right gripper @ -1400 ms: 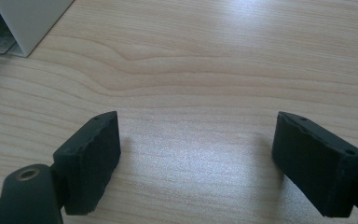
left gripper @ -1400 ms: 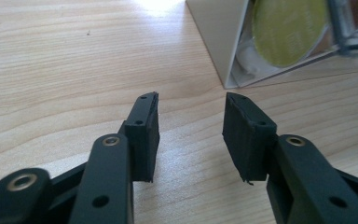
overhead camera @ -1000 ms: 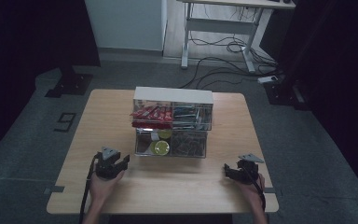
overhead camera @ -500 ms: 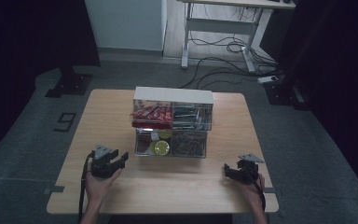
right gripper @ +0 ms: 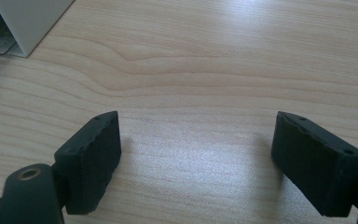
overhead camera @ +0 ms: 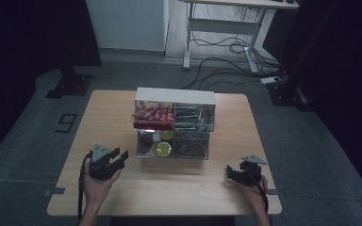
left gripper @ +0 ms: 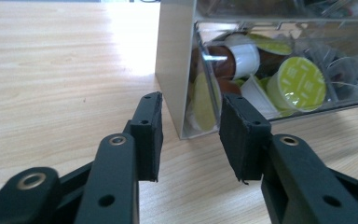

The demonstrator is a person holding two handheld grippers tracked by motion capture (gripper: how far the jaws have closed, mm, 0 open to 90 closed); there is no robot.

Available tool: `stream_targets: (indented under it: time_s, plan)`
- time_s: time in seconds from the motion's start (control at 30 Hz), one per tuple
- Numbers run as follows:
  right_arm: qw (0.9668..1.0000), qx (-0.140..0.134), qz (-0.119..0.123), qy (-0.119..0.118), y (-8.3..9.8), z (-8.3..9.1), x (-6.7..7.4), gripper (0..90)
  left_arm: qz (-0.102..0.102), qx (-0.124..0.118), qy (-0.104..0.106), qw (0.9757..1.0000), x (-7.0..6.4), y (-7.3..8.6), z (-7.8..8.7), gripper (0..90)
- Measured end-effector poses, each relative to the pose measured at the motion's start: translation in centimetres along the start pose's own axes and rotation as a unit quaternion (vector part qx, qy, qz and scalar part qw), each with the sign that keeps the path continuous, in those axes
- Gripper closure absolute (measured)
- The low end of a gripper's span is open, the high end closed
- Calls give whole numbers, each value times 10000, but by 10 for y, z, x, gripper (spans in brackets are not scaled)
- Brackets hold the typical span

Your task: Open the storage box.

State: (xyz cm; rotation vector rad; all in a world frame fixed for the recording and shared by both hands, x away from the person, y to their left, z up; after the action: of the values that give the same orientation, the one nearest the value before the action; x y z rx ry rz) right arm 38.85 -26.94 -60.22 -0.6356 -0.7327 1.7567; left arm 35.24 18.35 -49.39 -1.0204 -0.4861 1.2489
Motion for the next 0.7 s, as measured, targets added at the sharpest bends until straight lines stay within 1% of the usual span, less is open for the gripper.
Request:
stream_targets:
  time_s: [0.17,0.23,0.37,0.43,0.47,0.53,0.7]
  plan:
    - [10000,-3,-3,-2,0,0,0,163,-55,-52,41,10000,-4,-7,5,626]
    - [10000,-7,-2,-5,0,1,-1,165,-56,-118,104,9999,-8,-13,9,649]
    - [10000,-7,-2,-5,0,1,-1,165,-71,-166,182,9997,-12,-18,10,701]
    - [10000,-6,-2,-5,0,1,-1,165,-108,-179,217,9995,-15,-22,10,720]
    - [10000,-7,-2,-5,0,1,-1,166,-150,-187,259,9994,-18,-26,11,728]
    - [10000,-8,-1,-5,0,1,-1,166,-161,-194,265,9993,-20,-28,11,747]
    - [10000,-14,0,-12,1,1,-1,170,-289,-273,381,9985,-31,-41,16,787]
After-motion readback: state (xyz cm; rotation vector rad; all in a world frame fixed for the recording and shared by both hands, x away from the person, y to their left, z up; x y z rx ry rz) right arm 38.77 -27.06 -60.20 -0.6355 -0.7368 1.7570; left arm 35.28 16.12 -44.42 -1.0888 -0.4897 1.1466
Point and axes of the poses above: each handheld gripper's, and its own axes: z roughly backward along the jaws, y roughly out of its underside, x roughly to its left, the point moved 7 cm from there along -z, roughly forward along the jaws, and after that the axes turned 6 degrees about z, right-handed, at the moved point
